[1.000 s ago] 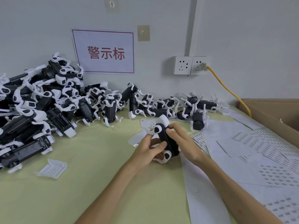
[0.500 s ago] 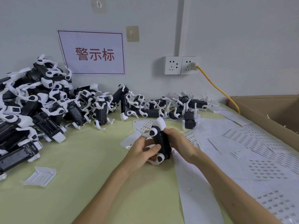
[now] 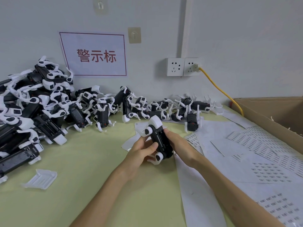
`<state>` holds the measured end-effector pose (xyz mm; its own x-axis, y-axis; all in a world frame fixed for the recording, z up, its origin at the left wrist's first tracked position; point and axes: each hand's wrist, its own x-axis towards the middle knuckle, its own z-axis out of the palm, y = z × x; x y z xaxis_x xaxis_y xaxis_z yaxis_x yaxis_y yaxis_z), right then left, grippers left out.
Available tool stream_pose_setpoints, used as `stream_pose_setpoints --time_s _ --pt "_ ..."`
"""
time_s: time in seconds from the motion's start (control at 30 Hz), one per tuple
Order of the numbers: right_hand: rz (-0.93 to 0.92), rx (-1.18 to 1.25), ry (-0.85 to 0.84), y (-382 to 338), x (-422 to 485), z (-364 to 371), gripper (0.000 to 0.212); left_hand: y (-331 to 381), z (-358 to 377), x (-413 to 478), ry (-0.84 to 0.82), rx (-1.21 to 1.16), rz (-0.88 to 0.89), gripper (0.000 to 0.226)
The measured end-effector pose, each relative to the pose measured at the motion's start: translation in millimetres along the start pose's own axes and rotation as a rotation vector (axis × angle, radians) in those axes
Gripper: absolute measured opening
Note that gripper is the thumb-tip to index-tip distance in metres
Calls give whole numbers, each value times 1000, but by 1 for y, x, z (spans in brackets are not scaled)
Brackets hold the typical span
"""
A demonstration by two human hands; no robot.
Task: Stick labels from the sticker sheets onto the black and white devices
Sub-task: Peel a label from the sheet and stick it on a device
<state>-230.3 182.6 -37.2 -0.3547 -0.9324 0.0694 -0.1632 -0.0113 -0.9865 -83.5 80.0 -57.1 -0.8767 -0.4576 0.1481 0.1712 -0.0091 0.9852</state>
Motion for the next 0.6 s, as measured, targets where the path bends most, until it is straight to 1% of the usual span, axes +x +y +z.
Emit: stream_pose_setpoints --time_s 0.07,0.2,0.3,0.33,0.4,0.43,0.53,0.6 --pt "-22 -43 29 2 2 0 48 2 1 0 45 -60 -6 32" --pt "-35 -175 82 2 5 -2 32 4 -2 4 174 -113 21 31" --pt "-75 -227 172 3 7 -3 22 7 -5 5 267 -211 37 27" --pt "-98 -274 204 5 7 -3 20 10 -6 5 293 -241 45 30" --pt "-134 -449 244 10 7 -3 25 15 -11 4 344 -299 60 37" --pt "-147 -540 233 12 8 -2 31 17 -14 5 364 -330 62 36" --pt "-178 -694 100 16 8 4 51 20 -23 5 389 -445 21 36" --pt "-178 -798 2 21 7 11 58 20 -26 7 423 -504 3 29"
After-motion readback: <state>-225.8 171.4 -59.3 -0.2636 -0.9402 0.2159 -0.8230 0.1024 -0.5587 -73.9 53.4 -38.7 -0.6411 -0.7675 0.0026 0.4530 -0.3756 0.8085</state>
